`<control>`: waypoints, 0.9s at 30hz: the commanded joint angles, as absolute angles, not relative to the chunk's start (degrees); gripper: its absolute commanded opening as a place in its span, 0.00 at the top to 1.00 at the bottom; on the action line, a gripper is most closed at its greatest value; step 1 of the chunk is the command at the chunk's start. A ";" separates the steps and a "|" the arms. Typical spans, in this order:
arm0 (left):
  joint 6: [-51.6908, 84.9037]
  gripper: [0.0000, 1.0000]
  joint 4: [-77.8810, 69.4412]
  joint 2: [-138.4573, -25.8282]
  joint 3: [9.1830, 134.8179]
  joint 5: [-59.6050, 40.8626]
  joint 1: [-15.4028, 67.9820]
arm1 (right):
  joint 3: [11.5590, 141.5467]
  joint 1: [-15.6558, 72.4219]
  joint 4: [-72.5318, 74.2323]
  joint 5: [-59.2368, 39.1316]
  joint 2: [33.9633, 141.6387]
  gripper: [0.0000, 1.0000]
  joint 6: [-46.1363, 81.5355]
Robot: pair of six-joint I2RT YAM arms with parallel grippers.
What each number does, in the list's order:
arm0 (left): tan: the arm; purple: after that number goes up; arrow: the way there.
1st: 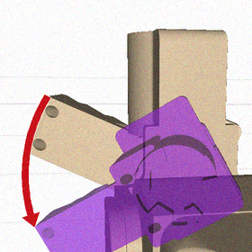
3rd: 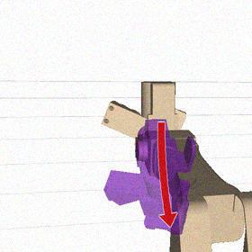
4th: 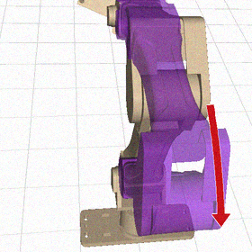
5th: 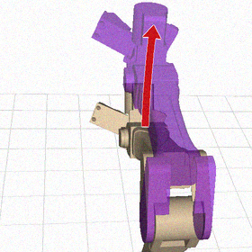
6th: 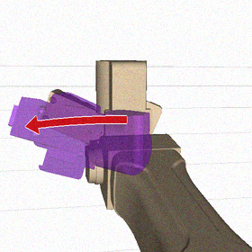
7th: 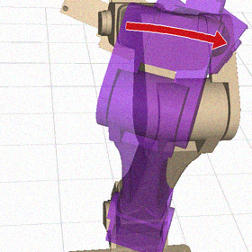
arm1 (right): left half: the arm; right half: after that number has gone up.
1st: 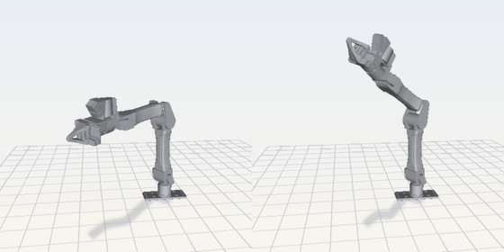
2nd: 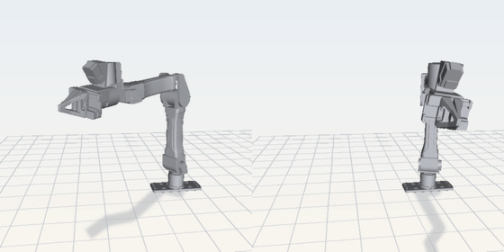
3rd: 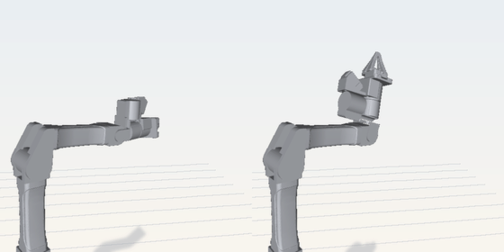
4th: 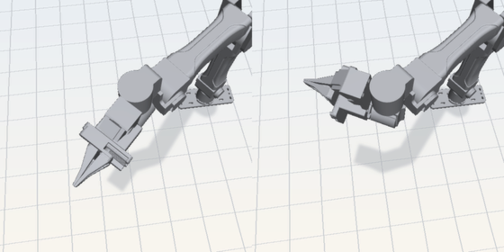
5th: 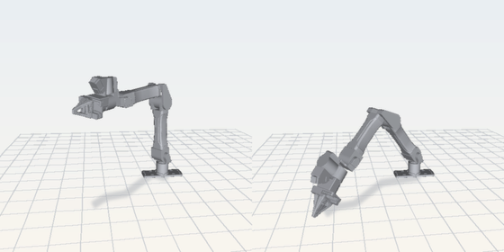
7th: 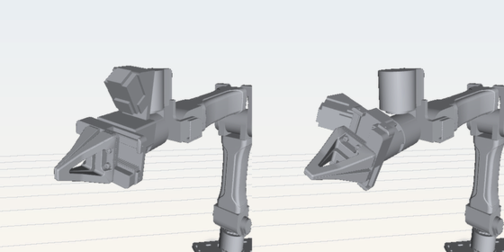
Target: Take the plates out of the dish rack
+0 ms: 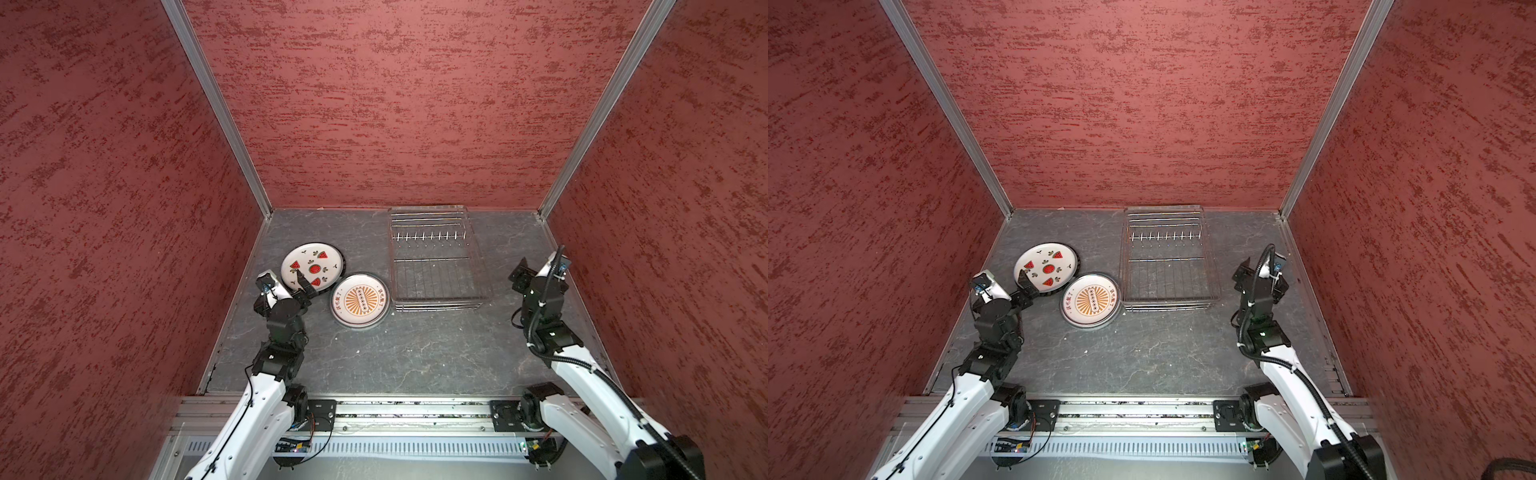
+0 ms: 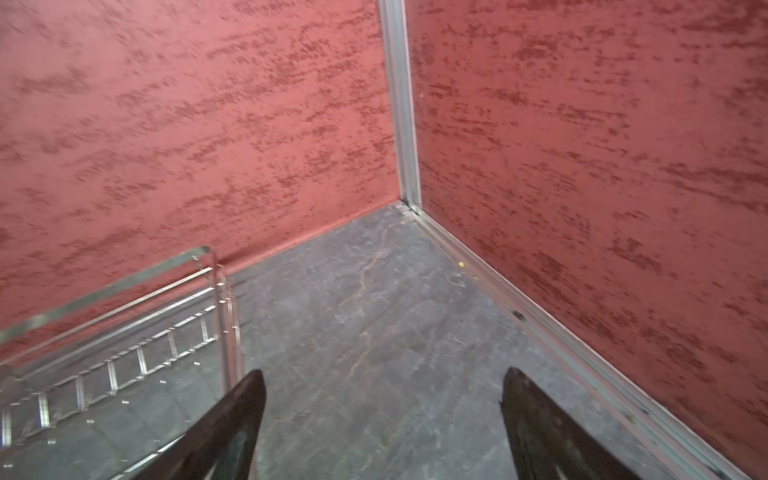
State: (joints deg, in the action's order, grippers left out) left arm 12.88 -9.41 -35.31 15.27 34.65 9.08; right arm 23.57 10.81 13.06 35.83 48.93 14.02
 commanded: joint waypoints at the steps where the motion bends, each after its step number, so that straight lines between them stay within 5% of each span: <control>1: 10.95 0.01 -14.35 -36.78 12.41 30.32 5.49 | 16.76 10.35 25.55 38.81 49.57 0.16 8.36; 6: 8.77 0.01 -26.76 -44.54 8.05 27.55 3.52 | 9.20 9.98 43.38 38.76 55.07 0.17 2.10; 22: 12.34 0.01 -49.68 -69.56 10.96 12.02 -5.44 | 8.59 7.26 69.33 30.45 75.95 0.16 -5.08; 27: 8.56 0.01 -58.03 -76.05 11.26 8.91 -5.42 | 11.89 4.78 63.88 24.76 76.86 0.15 -2.33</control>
